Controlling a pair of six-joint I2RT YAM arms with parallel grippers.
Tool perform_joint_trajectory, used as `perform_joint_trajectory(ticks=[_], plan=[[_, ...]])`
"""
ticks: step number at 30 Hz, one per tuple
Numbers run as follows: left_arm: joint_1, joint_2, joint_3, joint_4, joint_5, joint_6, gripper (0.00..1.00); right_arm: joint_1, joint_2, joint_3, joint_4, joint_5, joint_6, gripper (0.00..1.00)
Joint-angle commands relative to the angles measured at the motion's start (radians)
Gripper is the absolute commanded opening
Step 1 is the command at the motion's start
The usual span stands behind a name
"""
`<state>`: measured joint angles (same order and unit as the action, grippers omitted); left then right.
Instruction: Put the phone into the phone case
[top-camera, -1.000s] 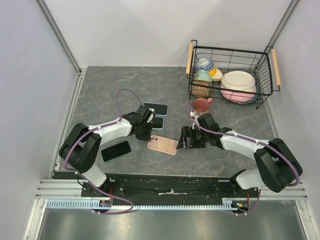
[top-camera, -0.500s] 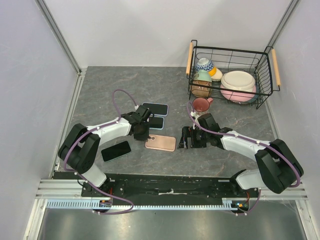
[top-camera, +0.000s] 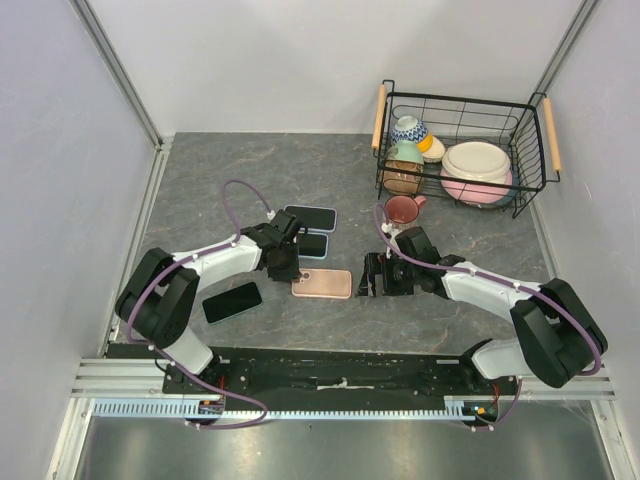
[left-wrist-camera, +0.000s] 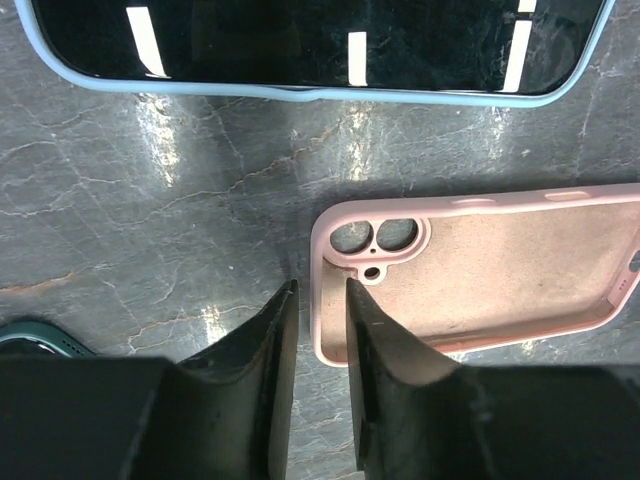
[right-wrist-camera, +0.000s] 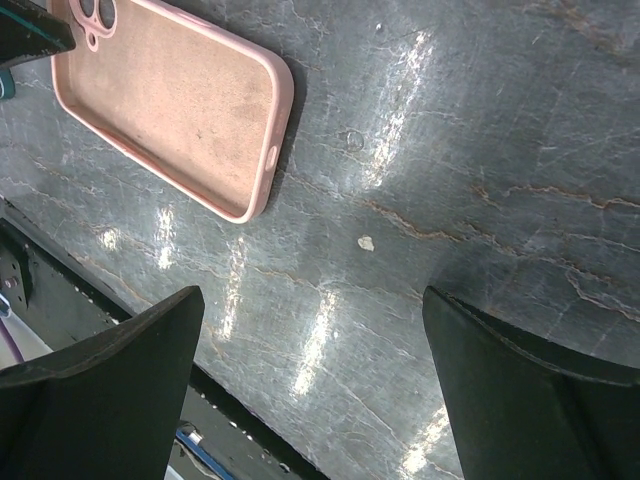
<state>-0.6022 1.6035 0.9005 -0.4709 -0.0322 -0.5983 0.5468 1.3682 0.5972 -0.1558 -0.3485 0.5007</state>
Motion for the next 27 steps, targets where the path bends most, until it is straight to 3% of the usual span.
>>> perform_joint_trajectory(ticks=[1, 4, 9, 13, 18, 25, 27], plan=[[0.002, -0.062, 0.017, 0.008, -0.014, -0.014, 0.44, -0.002, -0.009, 0.007, -0.025, 0.042, -0.025, 0.98], [0.002, -0.109, 0.015, -0.006, -0.057, -0.002, 0.55, -0.002, 0.002, 0.016, -0.025, 0.040, -0.033, 0.98], [0.018, -0.172, 0.006, -0.018, -0.086, 0.028, 0.56, -0.002, 0.019, 0.026, -0.014, 0.026, -0.036, 0.98], [0.054, -0.237, -0.029, -0.012, -0.106, 0.023, 0.65, -0.002, 0.032, 0.045, -0.013, 0.019, -0.050, 0.98], [0.186, -0.378, -0.142, 0.014, -0.029, 0.014, 0.66, -0.002, 0.063, 0.082, -0.004, 0.002, -0.067, 0.98], [0.506, -0.626, -0.304, 0.021, 0.172, -0.006, 0.69, 0.004, 0.095, 0.154, 0.009, -0.010, -0.080, 0.98], [0.551, -0.707, -0.324, 0.014, 0.181, -0.027, 0.70, 0.015, 0.092, 0.174, 0.009, -0.004, -0.079, 0.98]])
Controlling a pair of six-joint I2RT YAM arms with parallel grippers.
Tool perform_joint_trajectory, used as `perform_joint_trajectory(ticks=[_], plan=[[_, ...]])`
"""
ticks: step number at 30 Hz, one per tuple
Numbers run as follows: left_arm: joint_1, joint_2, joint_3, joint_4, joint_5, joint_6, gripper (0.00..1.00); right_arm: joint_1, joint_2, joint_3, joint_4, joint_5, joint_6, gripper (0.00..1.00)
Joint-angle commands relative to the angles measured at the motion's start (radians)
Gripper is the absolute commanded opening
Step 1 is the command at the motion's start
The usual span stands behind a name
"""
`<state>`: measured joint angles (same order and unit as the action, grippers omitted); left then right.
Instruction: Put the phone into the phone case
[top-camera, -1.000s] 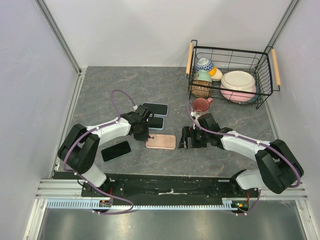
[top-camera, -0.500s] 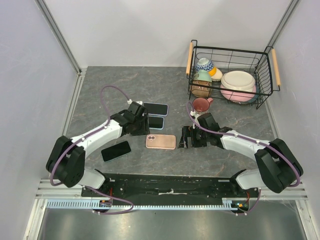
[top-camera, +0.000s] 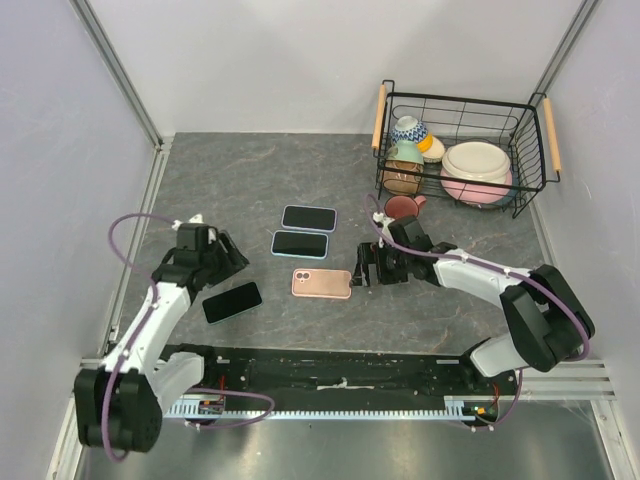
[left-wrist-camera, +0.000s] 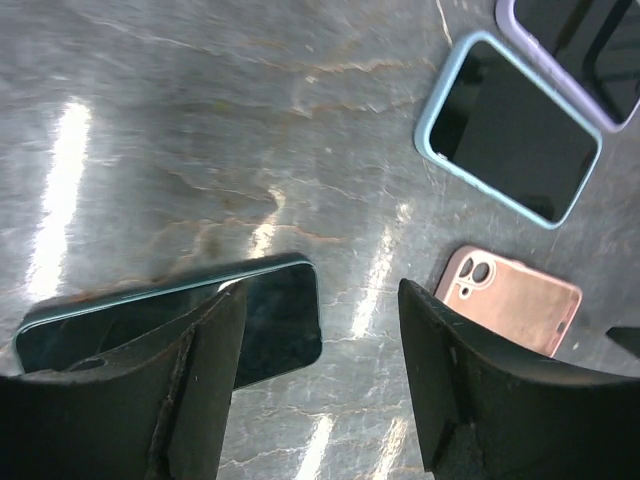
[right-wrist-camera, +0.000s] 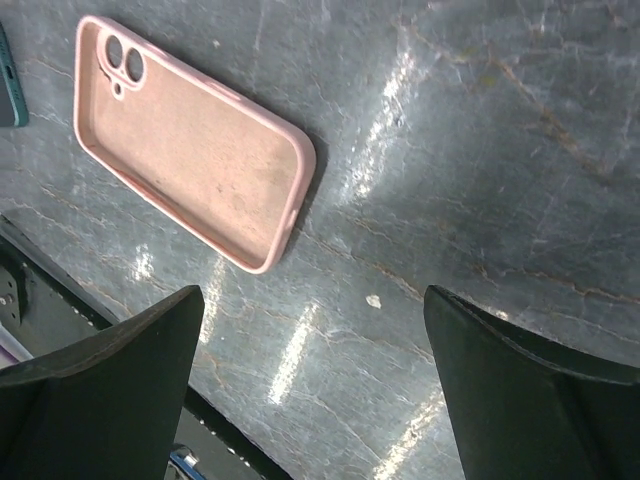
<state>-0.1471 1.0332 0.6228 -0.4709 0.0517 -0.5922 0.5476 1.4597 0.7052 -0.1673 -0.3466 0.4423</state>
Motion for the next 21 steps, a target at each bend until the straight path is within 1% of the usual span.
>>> perform_joint_trajectory(ticks=[1, 3, 4, 9, 16, 20, 21], plan=[[0.131, -0.163, -0.060, 0.011, 0.106, -0.040, 0.71, 0.021, 0.001, 0.076, 0.023, -0.003, -0.017, 0.98], [0.146, -0.197, -0.067, -0.003, 0.106, -0.055, 0.71, 0.046, 0.008, 0.105, 0.028, 0.001, -0.017, 0.98], [0.182, -0.218, -0.069, -0.006, 0.108, -0.057, 0.72, 0.055, 0.014, 0.114, 0.028, -0.002, -0.019, 0.98], [0.198, -0.239, -0.060, -0.028, 0.094, -0.064, 0.72, 0.127, 0.074, 0.192, 0.043, -0.015, -0.011, 0.98], [0.202, -0.208, -0.049, -0.049, 0.074, -0.080, 0.73, 0.251, 0.195, 0.330, 0.066, -0.052, 0.006, 0.98], [0.202, -0.156, -0.017, -0.110, 0.008, -0.092, 0.73, 0.293, 0.287, 0.414, 0.068, -0.057, 0.004, 0.98], [0.202, -0.133, -0.009, -0.127, -0.027, -0.103, 0.73, 0.301, 0.306, 0.450, 0.063, -0.067, 0.003, 0.98]])
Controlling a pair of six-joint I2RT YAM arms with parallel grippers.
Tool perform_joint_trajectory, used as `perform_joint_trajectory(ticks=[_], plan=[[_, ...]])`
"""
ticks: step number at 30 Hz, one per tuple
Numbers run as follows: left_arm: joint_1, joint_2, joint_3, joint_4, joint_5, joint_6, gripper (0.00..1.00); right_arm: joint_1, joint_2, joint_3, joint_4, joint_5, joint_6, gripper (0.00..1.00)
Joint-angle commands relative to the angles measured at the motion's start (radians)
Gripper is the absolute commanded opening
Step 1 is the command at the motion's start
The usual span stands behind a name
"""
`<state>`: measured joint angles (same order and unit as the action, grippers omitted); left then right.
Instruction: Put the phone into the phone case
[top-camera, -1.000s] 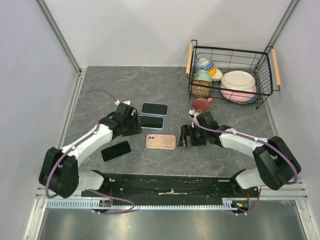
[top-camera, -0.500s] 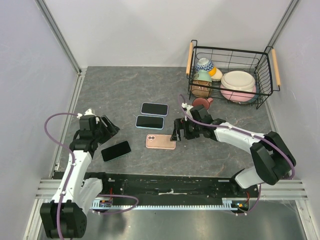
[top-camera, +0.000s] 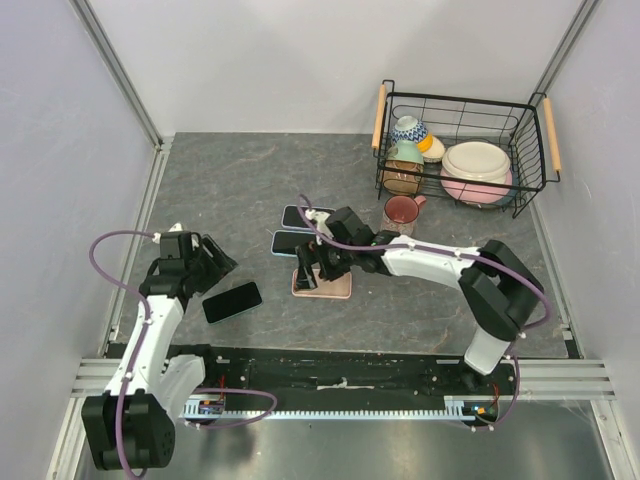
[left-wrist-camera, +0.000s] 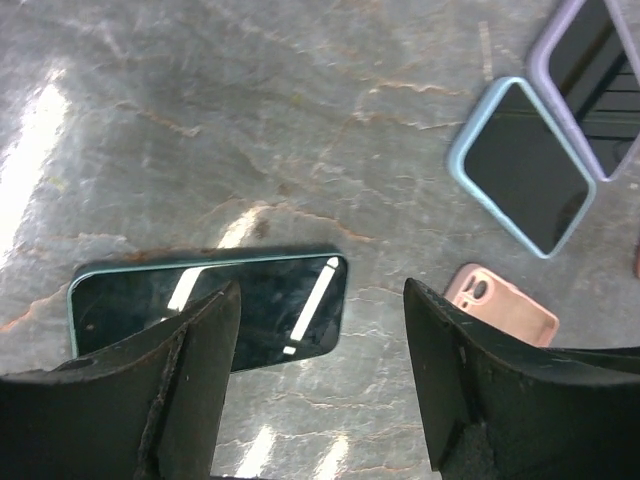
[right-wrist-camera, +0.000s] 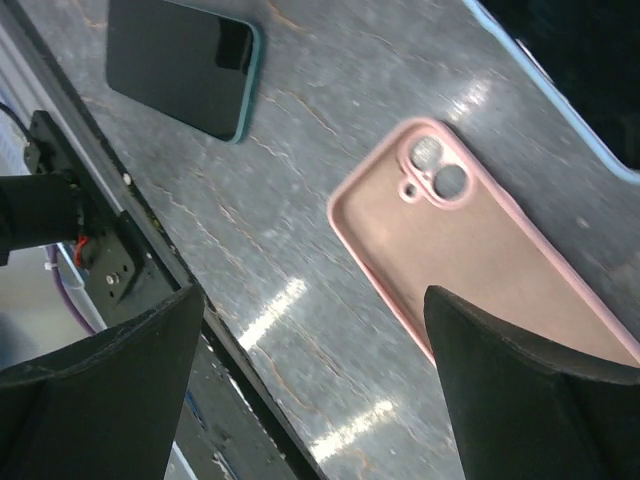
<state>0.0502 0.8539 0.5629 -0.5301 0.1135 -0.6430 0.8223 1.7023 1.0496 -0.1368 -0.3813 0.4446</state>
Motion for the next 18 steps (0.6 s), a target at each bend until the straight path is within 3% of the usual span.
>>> perform_joint_trajectory(ticks=[1, 9, 12, 18], plan=[[0.005, 0.062, 0.066, -0.097, -0.101, -0.060, 0.75, 0.029, 0.078, 0.122, 0.034, -0.036, 0.003, 0.98], [0.011, 0.085, 0.107, -0.226, -0.276, -0.167, 0.75, 0.066, 0.266, 0.328, 0.054, -0.108, 0.034, 0.98], [0.013, 0.056, 0.114, -0.268, -0.334, -0.207, 0.81, 0.081, 0.341, 0.387, 0.046, -0.137, 0.042, 0.98], [0.020, 0.010, 0.098, -0.307, -0.377, -0.276, 0.84, 0.116, 0.437, 0.434, 0.062, -0.172, 0.082, 0.98]])
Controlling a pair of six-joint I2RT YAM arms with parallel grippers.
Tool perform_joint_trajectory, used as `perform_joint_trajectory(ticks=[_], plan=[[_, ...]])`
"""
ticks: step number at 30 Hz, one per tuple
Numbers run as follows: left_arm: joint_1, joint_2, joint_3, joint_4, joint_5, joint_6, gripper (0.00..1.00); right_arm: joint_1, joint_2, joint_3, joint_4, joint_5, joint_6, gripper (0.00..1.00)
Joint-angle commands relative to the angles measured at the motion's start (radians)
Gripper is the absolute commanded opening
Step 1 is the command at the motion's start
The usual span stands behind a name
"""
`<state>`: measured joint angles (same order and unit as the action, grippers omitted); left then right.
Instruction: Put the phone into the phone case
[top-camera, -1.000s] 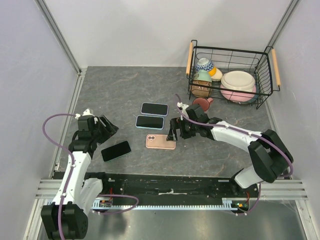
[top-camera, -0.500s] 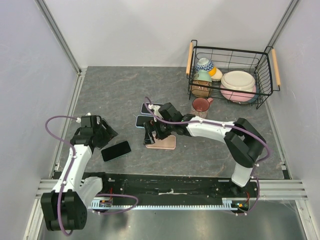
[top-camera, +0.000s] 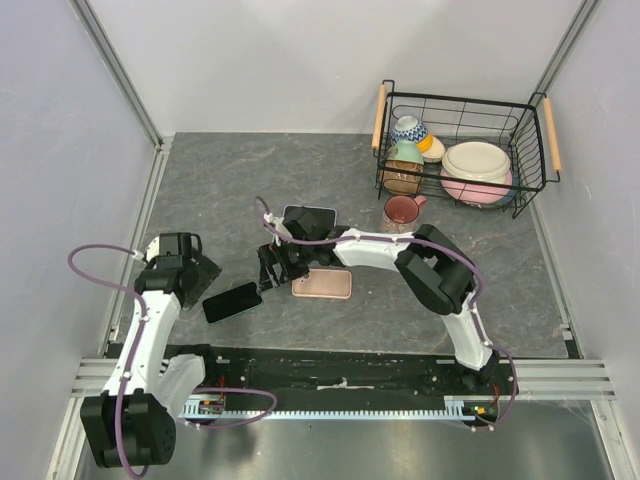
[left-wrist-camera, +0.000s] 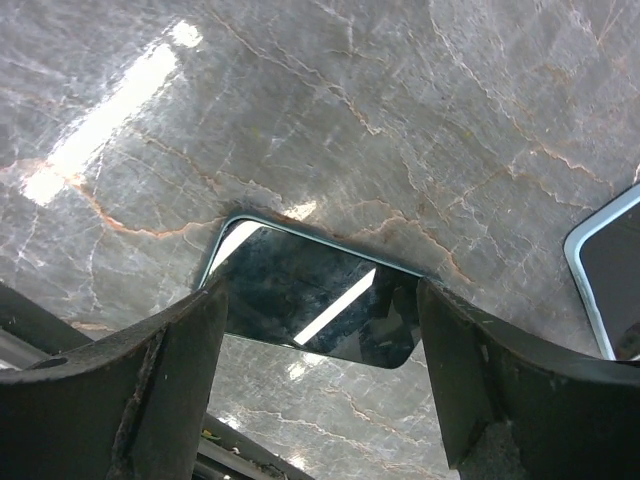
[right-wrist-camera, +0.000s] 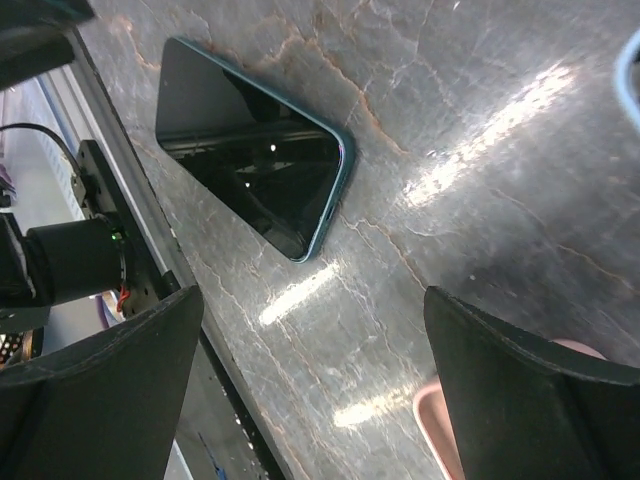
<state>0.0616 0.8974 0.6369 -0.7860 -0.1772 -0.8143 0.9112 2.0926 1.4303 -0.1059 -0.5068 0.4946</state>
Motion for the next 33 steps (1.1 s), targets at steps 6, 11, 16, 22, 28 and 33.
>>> perform_joint_trajectory(ticks=[6, 11, 16, 22, 28, 33], plan=[[0.020, -0.051, -0.031, -0.053, -0.117, -0.183, 0.89, 0.051, 0.102, 0.093, 0.040, -0.059, 0.053, 0.98], [0.024, -0.028, -0.091, 0.051, -0.044, -0.164, 0.90, 0.051, 0.127, 0.091, 0.069, -0.073, 0.082, 0.98], [0.032, 0.069, -0.115, 0.125, -0.002, -0.149, 0.90, 0.051, 0.145, 0.081, 0.097, -0.078, 0.117, 0.98], [0.055, 0.188, -0.166, 0.260, 0.108, -0.066, 0.90, 0.052, 0.159, 0.038, 0.207, -0.131, 0.208, 0.98], [0.053, 0.238, -0.226, 0.441, 0.303, 0.010, 0.87, 0.049, 0.156, 0.015, 0.276, -0.147, 0.242, 0.98], [0.055, 0.210, -0.263, 0.543, 0.435, 0.021, 0.85, 0.038, 0.107, 0.001, 0.276, -0.137, 0.246, 0.98]])
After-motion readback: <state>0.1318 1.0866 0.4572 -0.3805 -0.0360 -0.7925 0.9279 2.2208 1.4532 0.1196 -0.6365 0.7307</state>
